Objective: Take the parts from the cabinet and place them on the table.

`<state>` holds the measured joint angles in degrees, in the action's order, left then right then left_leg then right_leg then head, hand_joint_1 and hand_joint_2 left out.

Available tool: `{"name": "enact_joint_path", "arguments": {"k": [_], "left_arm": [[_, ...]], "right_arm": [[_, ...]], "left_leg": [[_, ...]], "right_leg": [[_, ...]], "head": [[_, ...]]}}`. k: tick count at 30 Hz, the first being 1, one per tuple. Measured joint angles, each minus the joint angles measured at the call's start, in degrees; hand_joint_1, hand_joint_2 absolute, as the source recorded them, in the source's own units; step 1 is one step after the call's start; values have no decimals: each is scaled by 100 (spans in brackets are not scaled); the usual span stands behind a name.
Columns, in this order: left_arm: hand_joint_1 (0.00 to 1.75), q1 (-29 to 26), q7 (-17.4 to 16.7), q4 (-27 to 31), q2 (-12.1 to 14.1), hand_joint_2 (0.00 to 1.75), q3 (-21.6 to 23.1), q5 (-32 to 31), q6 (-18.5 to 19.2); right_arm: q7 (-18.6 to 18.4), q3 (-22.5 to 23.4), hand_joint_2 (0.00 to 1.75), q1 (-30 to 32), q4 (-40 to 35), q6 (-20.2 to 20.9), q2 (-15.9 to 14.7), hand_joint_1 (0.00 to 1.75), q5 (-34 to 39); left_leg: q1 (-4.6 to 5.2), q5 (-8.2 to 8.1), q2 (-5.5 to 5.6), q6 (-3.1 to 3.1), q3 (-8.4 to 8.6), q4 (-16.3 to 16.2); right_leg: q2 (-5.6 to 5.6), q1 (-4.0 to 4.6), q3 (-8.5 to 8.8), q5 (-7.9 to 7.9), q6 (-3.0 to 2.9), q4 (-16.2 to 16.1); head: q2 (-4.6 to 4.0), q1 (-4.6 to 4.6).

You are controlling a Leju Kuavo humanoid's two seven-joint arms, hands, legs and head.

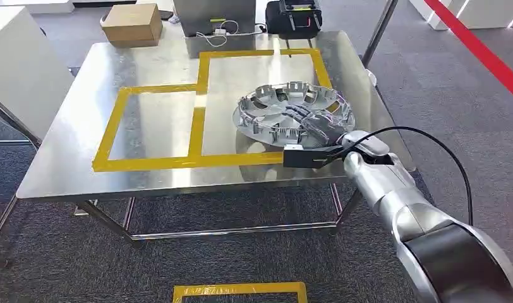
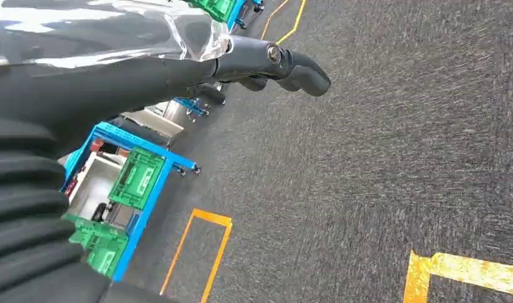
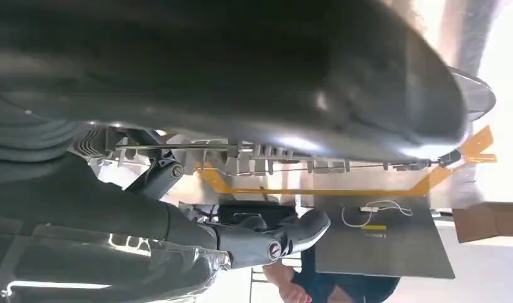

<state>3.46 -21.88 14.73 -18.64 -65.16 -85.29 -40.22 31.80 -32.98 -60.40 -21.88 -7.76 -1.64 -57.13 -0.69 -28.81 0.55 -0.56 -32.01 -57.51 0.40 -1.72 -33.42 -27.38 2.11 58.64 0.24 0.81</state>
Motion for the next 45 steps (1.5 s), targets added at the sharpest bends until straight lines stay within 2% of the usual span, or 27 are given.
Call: {"name": "enact_joint_path", "arguments": {"k": [11,15,17,20,23,27,29,33,45], "left_arm": [[0,14,-256,-70,24,0,55,-122,0],[0,18,-304,-109,35,0,94,-129,0],[0,20,-367,-118,33,0,103,-127,0],[0,20,-442,-120,28,0,151,-118,0],[0,21,-542,-153,28,0,194,-120,0],[0,42,-566,-214,33,0,247,-129,0],[0,43,-533,-240,42,0,256,-118,0],[0,44,-442,-262,48,0,273,-114,0],[0,44,-372,-271,48,0,286,-63,0]], "right_arm": [[-96,2,0,-13,0,-112,83,0,11],[-22,142,0,-66,9,-13,182,0,502],[157,455,0,-89,9,318,253,0,1389],[232,1234,0,-164,9,831,391,0,2473],[66,2025,0,-250,9,1442,492,0,3550],[-112,2958,0,-298,9,1733,630,0,4293],[-170,3247,0,-313,9,1733,684,0,4358],[-219,3539,0,-364,9,1687,697,0,4341],[-79,3661,0,-434,7,1637,649,0,4183]], "left_leg": [[0,0,0,0,-1,0],[0,0,1,0,-2,0],[0,0,1,0,-2,0],[0,0,3,0,-7,0],[0,0,5,0,-11,0],[0,0,3,0,-11,0],[0,0,5,0,-11,0],[0,0,5,0,-11,0],[0,0,4,0,-6,0]], "right_leg": [[0,0,0,0,0,1],[-1,0,0,0,0,1],[-1,0,-1,0,0,1],[-7,0,-4,0,0,1],[-10,0,-6,0,0,1],[-8,0,-8,0,0,0],[-9,0,-8,0,0,0],[-10,0,-8,0,0,1],[-9,0,-6,0,0,0]], "head": [[0,0],[0,2],[0,0],[0,2],[0,-2],[0,0],[0,2],[0,2],[0,2]]}}
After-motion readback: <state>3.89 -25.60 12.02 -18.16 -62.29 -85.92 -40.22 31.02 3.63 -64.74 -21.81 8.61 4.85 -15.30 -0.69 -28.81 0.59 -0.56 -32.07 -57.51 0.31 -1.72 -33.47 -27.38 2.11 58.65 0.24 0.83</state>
